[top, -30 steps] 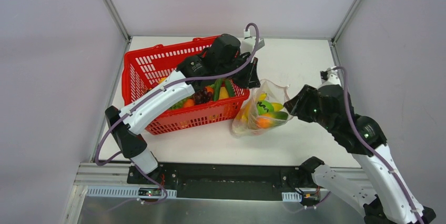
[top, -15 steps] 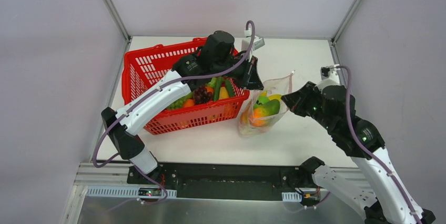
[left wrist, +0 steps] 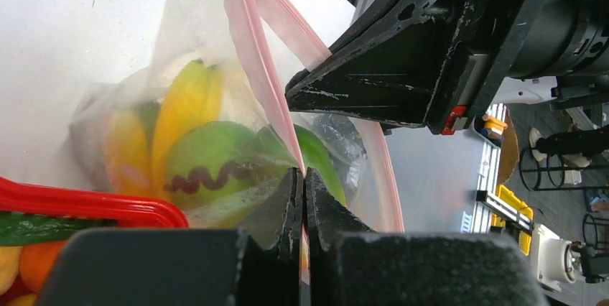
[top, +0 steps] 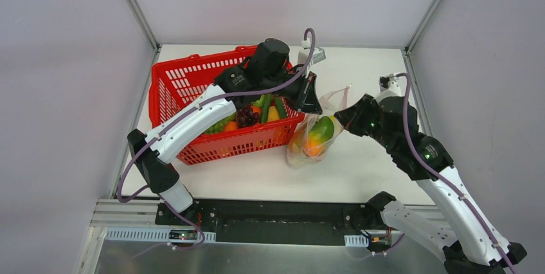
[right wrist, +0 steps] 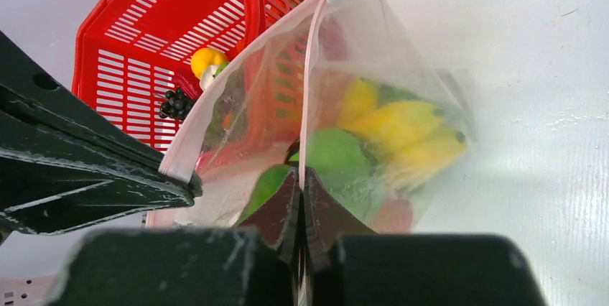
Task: Place the food in the zip-top bag and seal the zipper
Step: Adjust the zipper food storage bag at the center of the board.
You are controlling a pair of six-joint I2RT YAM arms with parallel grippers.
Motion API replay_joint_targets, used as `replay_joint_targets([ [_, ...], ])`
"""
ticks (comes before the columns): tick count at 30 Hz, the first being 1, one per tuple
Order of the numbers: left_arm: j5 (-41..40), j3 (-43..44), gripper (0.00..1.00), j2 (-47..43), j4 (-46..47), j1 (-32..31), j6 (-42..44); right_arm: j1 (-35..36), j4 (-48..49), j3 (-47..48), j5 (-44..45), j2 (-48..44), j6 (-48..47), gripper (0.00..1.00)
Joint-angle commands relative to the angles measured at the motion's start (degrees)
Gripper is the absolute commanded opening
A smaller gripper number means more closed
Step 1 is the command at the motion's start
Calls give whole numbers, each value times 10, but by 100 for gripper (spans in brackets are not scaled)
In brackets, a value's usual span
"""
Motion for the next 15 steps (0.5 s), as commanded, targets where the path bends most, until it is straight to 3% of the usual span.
replay_joint_targets([
  [1, 6, 4, 0, -28, 63, -1, -16, 2, 54, 9, -7, -7, 10, 0],
  [6, -58, 6, 0, -32, 30, 2, -7, 2, 67, -8, 26, -29, 24, 0],
  [9, -58, 3, 2, -35, 30, 4, -2, 2, 68, -11, 18, -35, 17, 0],
  [15, 0, -13, 48, -30, 64, 5, -10, 2, 63, -15, 8, -23, 24, 0],
])
